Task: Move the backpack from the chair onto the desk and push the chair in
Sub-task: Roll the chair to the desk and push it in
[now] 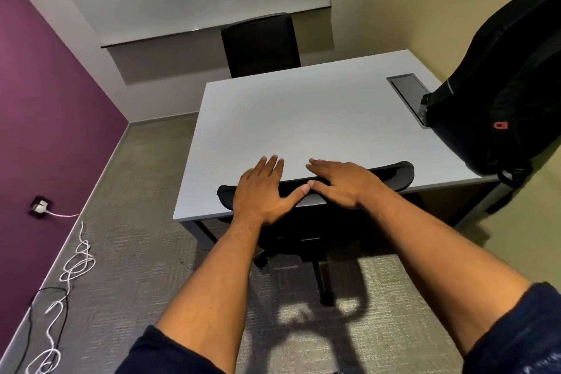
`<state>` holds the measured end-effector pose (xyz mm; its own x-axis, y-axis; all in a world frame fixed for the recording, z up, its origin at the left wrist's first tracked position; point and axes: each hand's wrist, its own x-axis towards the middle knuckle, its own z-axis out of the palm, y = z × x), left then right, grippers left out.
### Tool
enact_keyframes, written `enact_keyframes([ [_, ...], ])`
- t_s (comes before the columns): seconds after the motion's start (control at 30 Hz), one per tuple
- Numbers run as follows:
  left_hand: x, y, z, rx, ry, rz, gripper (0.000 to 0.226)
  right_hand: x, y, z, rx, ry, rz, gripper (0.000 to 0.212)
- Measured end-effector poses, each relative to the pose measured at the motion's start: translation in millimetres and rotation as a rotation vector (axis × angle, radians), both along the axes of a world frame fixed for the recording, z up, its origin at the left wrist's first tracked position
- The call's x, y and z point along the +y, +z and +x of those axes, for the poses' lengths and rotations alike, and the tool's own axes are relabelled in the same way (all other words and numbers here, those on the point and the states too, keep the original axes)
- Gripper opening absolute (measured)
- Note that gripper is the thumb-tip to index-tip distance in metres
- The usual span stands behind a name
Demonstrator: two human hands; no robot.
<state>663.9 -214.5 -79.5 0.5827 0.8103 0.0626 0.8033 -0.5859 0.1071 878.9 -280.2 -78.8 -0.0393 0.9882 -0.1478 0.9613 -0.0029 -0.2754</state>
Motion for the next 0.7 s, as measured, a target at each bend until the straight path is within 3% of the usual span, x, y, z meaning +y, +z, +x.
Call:
enact_keyframes([
  [0.47, -10, 3, -7, -0.013, 0.08, -0.071, 0.107, -13, 6, -14, -0.001, -0.102, 0.047, 0.071],
  [0.7, -29, 5, -11, -0.06, 0.087, -0.062, 0.087, -29, 6, -22, -0.122, -0.16, 0.144, 0.068],
])
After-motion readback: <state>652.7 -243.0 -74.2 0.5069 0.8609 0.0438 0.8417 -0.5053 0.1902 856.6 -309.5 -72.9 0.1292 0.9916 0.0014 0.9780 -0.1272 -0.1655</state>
